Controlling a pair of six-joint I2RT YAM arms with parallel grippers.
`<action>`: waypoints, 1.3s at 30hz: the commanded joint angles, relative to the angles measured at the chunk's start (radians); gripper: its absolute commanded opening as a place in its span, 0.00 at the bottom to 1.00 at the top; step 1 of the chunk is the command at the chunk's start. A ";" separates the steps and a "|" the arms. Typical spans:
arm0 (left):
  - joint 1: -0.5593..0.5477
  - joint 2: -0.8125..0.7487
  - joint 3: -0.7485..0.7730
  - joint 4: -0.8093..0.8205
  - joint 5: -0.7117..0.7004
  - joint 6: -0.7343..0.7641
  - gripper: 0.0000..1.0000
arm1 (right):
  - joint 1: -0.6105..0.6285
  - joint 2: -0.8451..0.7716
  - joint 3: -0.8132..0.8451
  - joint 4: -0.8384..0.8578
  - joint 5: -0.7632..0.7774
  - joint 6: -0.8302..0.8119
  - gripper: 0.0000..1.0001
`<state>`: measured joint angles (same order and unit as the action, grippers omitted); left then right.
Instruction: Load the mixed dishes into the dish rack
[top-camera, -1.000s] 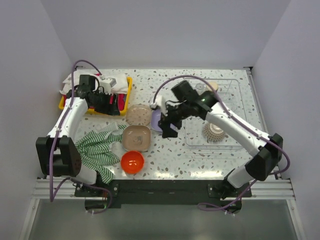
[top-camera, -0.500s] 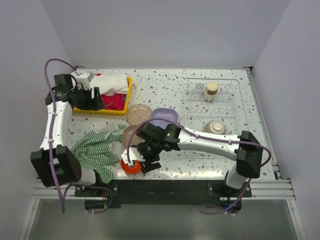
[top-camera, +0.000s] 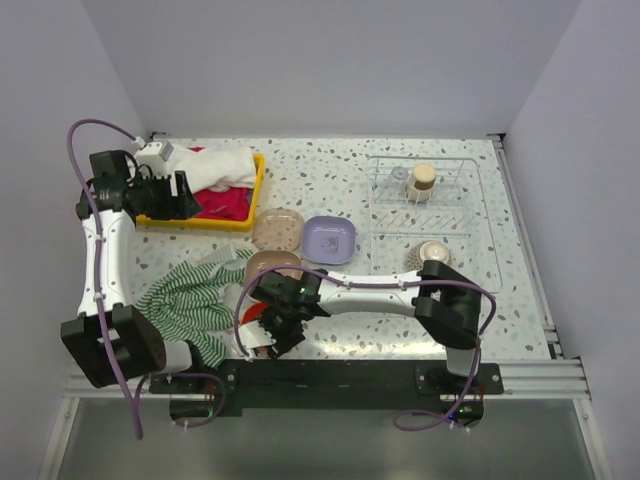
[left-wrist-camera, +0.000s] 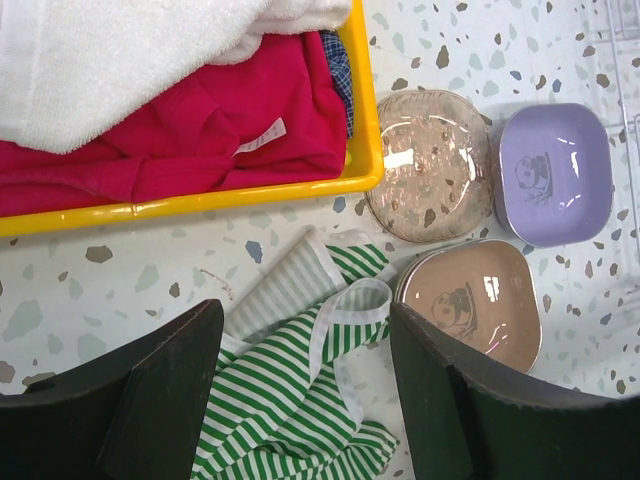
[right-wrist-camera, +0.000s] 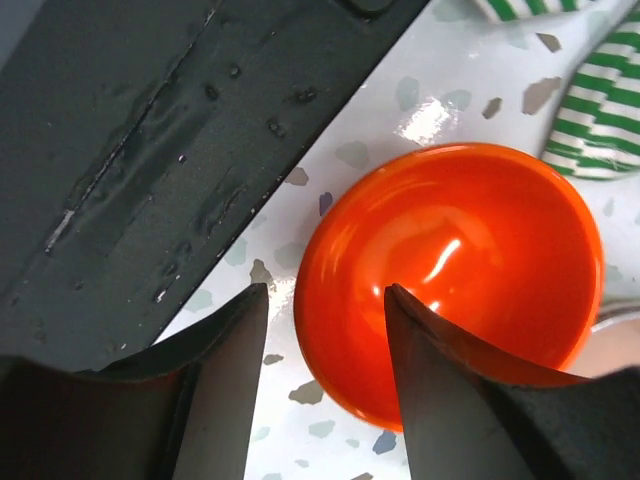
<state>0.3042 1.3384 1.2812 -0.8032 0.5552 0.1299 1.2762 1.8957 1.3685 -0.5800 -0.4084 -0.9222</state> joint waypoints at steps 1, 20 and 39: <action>0.018 -0.030 0.023 0.019 0.041 -0.023 0.72 | 0.015 0.008 0.034 0.022 0.042 -0.072 0.49; -0.045 0.085 0.317 -0.025 0.170 0.049 0.71 | -0.167 -0.283 0.323 -0.340 0.037 0.064 0.00; -0.481 0.407 0.702 -0.071 0.008 0.192 0.72 | -1.021 -0.655 -0.257 0.169 -0.464 1.176 0.00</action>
<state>-0.1284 1.7302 1.9221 -0.9203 0.5949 0.3626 0.3260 1.2922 1.2392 -0.6773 -0.7261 -0.0563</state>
